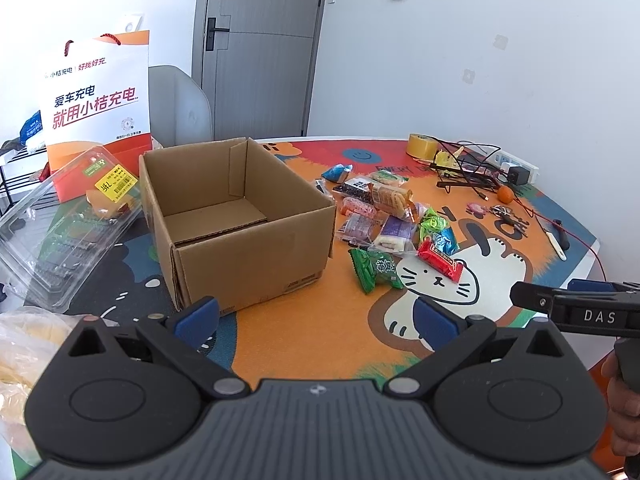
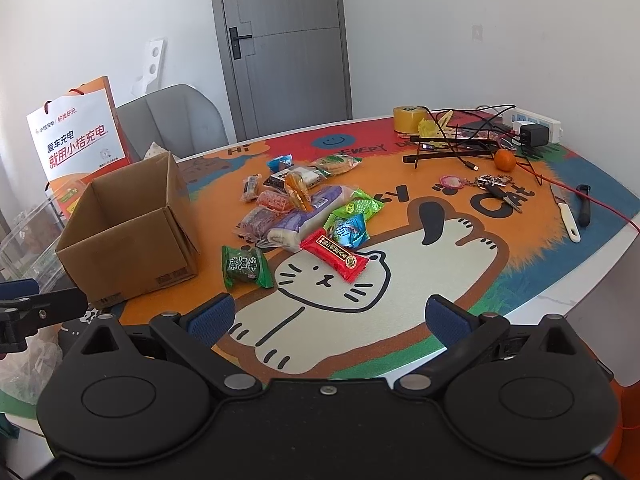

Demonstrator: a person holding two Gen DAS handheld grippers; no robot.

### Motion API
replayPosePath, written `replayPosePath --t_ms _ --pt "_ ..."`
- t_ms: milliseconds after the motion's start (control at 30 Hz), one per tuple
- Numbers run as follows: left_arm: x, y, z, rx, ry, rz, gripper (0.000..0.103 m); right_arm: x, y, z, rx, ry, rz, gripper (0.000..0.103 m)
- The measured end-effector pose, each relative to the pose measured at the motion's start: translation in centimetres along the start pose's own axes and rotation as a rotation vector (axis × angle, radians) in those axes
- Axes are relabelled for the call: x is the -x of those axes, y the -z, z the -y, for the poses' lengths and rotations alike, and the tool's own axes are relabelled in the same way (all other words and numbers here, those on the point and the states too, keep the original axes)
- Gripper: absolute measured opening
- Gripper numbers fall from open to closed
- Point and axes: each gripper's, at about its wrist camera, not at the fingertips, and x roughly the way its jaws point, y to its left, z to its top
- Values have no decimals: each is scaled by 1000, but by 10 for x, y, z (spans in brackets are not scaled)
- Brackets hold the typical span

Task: Organize snacks

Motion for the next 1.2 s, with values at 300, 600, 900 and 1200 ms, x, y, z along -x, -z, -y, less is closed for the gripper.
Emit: replayPosePath --t_ms 300,600,900,1200 --pt "-2 -2 -1 5 5 -4 103 -2 -2 1 -23 45 -12 103" --pt "-7 -2 -6 8 22 -18 103 -6 -3 -2 -25 74 -26 103" --pt "-4 -6 -5 10 26 -11 103 -3 -7 -6 -12 68 -18 103" --pt "-1 -5 1 1 35 -10 103 -1 -8 -5 -13 69 -11 103"
